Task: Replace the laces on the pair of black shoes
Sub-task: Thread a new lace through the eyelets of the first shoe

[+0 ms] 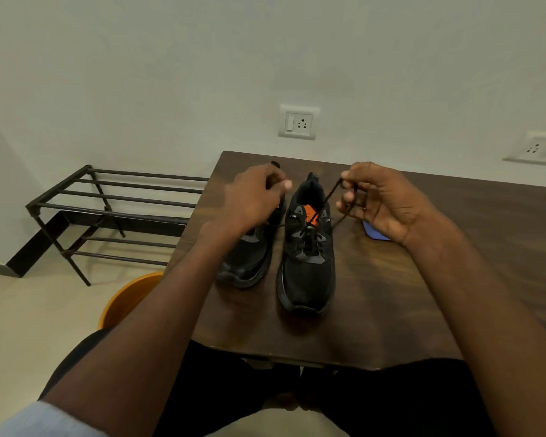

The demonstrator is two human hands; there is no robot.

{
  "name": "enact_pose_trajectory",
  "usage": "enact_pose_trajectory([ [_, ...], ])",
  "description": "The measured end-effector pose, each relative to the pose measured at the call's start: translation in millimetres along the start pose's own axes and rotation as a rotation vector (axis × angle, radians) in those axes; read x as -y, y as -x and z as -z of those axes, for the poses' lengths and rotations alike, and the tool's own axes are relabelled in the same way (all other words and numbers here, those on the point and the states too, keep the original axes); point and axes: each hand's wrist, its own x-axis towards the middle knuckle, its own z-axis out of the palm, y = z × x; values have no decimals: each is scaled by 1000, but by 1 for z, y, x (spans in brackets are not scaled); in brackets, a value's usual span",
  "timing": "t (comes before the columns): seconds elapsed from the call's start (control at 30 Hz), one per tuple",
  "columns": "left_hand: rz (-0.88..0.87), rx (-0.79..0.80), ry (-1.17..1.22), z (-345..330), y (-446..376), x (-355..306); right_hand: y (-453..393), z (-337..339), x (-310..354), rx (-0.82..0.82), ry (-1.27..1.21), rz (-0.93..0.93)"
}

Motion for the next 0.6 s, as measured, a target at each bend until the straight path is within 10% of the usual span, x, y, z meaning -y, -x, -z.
enact_pose_trajectory([
  [0.2,-152,340,641,-9,17,-33,5,0,5,285,157,40],
  [0.3,-118,281,489,-6,12,-22,-2,11,2,91,212,83],
  [0.43,-62,214,-342,-4,1,7,-6,29,-1,-127,400,123],
  [0.6,-219,337,186,-2,12,-15,-2,10,-7,116,564,32],
])
